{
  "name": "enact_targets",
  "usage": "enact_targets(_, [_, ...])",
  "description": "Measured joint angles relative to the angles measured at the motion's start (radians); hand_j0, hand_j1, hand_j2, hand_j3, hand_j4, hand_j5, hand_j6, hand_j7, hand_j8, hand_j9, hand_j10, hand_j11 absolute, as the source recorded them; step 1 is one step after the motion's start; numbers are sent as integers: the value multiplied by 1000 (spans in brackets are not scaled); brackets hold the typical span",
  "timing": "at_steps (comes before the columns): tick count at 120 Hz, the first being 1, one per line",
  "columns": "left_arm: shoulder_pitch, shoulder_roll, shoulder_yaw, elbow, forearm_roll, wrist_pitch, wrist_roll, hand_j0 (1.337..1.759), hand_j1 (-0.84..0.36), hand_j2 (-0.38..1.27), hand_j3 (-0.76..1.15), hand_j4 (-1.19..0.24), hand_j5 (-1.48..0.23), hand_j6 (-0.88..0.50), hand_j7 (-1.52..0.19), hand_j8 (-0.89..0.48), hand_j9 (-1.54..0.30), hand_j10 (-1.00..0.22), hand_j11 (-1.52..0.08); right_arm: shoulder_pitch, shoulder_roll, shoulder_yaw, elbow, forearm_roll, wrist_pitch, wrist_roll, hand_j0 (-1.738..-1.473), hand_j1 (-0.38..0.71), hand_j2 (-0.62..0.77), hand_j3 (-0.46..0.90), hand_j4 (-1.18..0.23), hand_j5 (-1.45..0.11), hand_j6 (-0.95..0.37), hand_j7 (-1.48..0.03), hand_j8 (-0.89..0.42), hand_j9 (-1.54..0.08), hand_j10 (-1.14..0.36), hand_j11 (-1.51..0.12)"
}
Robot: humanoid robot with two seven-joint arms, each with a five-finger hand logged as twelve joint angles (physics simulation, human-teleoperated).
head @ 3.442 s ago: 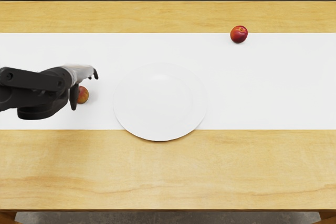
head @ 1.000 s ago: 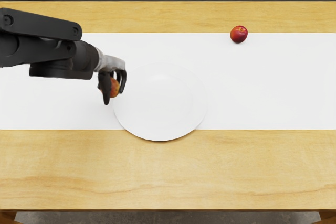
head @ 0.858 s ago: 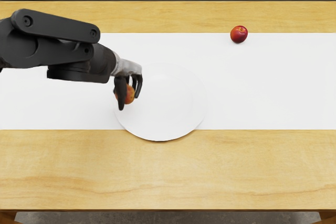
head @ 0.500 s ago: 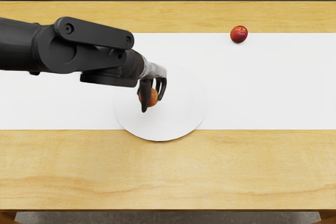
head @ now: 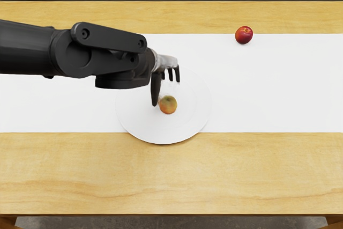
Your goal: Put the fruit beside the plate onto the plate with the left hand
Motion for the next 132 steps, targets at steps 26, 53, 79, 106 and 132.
enact_targets(26, [-3, 233, -40, -13, -52, -65, -6, 1658, 9, 70, 0, -298, -392, -275, -391, -277, -391, -300, -391, 0, 0, 0, 0, 0, 0, 0, -1658, -306, -7, 0, -35, -46, -36, -46, -36, -46, -35, -46])
enact_targets(53, [11, 578, -105, -59, -222, -297, -127, 1658, 31, 58, 0, -270, -353, -263, -352, -264, -352, -271, -352, 0, 0, 0, 0, 0, 0, 0, -1658, -306, -7, 0, -36, -46, -36, -46, -36, -46, -36, -46])
enact_targets(79, [218, 778, -248, -97, -422, -578, -175, 1658, 38, 54, 0, -261, -340, -259, -339, -259, -339, -261, -339, 0, 0, 0, 0, 0, 0, 0, -1658, -306, -7, 0, -36, -46, -36, -46, -36, -46, -36, -46])
enact_targets(106, [420, 874, -421, -102, -455, -638, -181, 1658, 41, 52, 0, -257, -335, -256, -335, -256, -335, -257, -335, 0, 0, 0, 0, 1, 0, 0, -1658, -306, -7, 0, -35, -46, -35, -46, -35, -46, -35, -46])
enact_targets(132, [515, 909, -530, -96, -458, -645, -181, 1658, 45, 52, 0, -254, -330, -253, -330, -253, -330, -254, -330, 0, 0, 0, 0, 0, 0, 0, -1658, -306, -7, 0, -35, -46, -35, -46, -35, -46, -35, -46])
